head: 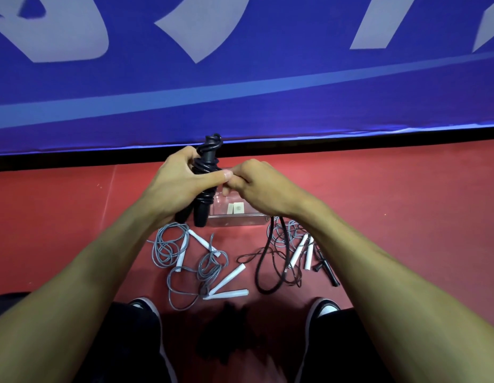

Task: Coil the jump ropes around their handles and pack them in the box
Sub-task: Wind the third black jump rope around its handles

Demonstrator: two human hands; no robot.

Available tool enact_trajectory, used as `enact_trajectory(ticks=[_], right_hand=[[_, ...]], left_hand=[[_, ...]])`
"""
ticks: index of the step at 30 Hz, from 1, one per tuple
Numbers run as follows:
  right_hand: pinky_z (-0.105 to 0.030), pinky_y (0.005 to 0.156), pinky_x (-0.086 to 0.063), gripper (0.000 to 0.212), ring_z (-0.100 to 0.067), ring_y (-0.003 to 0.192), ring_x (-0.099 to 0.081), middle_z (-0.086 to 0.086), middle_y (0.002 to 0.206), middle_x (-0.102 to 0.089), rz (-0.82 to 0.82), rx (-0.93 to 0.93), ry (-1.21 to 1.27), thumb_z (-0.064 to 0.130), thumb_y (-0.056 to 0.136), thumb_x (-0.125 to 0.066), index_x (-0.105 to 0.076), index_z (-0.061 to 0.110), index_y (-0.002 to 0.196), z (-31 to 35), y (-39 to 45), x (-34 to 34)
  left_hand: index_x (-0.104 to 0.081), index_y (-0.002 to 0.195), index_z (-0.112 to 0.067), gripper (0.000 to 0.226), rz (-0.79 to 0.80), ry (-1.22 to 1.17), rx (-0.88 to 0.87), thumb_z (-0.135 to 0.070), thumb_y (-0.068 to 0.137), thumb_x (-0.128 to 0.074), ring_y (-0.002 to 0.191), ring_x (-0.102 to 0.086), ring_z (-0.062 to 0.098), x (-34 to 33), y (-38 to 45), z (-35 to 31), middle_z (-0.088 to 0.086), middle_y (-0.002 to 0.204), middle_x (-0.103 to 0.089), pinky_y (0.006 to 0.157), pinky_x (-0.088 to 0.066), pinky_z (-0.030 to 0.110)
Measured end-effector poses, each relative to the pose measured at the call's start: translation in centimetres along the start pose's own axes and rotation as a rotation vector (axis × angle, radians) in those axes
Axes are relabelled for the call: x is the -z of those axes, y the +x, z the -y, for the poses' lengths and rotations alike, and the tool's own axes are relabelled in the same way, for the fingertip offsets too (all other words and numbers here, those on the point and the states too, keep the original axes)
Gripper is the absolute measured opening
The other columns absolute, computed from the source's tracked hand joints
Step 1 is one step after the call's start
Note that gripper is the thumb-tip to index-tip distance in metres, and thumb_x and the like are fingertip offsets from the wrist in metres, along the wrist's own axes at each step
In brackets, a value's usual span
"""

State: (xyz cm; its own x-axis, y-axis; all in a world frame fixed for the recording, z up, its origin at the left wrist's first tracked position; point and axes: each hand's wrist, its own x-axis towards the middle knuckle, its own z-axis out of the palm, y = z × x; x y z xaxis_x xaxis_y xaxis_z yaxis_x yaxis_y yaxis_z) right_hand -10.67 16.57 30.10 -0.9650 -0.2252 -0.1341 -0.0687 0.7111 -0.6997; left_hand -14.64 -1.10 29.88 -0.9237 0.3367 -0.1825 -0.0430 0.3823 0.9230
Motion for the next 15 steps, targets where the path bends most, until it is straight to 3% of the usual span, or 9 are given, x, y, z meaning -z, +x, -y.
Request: enact_trajectory(ticks=[4,7,9,12,15], right_hand=[[-0.035,0.062,-0.042,0.025,-0.019,0.064,-0.052,-0.005,0.07,-0.061,0.007,0.024,-0.027,0.014,0.099,-0.047,-0.064,0.009,0.082,-0.2,-0.1,0.0],[-0.032,0.069,-0.047,0.028,-0.019,0.072,-0.06,-0.005,0.077,-0.068,0.011,0.055,-0.022,0.024,0.102,-0.049,-0.067,0.009,0.087,-0.1,-0.2,-0.2],[-0.025,0.063,-0.043,0.037,-0.019,0.066,-0.056,-0.007,0.071,-0.064,0.032,0.062,-0.028,0.035,0.104,-0.049,-0.066,0.007,0.088,0.1,-0.2,-0.4],[-0.023,0.051,-0.03,0.043,-0.013,0.052,-0.038,0.003,0.059,-0.043,0.055,0.07,-0.011,0.044,0.102,-0.053,-0.057,0.008,0.079,0.4,-0.4,-0.6],[-0.032,0.062,-0.037,0.04,-0.012,0.05,-0.04,0.005,0.056,-0.04,0.061,0.037,-0.066,0.043,0.101,-0.054,-0.047,0.02,0.069,0.1,-0.3,-0.4]], left_hand=[[-0.057,0.109,-0.009,0.073,0.029,0.019,-0.04,-0.047,0.056,-0.089,0.082,-0.074,0.018,-0.4,0.2,0.4,-0.004,0.085,-0.075,0.087,-0.059,0.049],[-0.058,0.109,-0.01,0.06,0.009,0.013,-0.086,-0.045,0.071,-0.088,0.069,-0.068,0.003,-0.9,0.3,0.6,-0.016,0.074,-0.07,0.07,-0.054,0.025],[-0.059,0.107,-0.009,0.059,-0.006,0.014,-0.099,-0.058,0.077,-0.074,0.066,-0.064,0.001,-1.0,0.3,0.8,-0.016,0.072,-0.068,0.066,-0.05,0.019],[-0.06,0.099,-0.02,0.069,-0.032,0.14,-0.058,-0.084,0.076,-0.049,0.078,-0.059,0.009,-0.9,0.3,1.3,-0.009,0.086,-0.064,0.077,-0.052,0.036],[-0.063,0.102,-0.017,0.074,0.042,0.064,0.016,-0.083,0.081,-0.035,0.086,-0.061,0.015,-0.9,0.3,1.1,0.002,0.097,-0.069,0.095,-0.049,0.05]])
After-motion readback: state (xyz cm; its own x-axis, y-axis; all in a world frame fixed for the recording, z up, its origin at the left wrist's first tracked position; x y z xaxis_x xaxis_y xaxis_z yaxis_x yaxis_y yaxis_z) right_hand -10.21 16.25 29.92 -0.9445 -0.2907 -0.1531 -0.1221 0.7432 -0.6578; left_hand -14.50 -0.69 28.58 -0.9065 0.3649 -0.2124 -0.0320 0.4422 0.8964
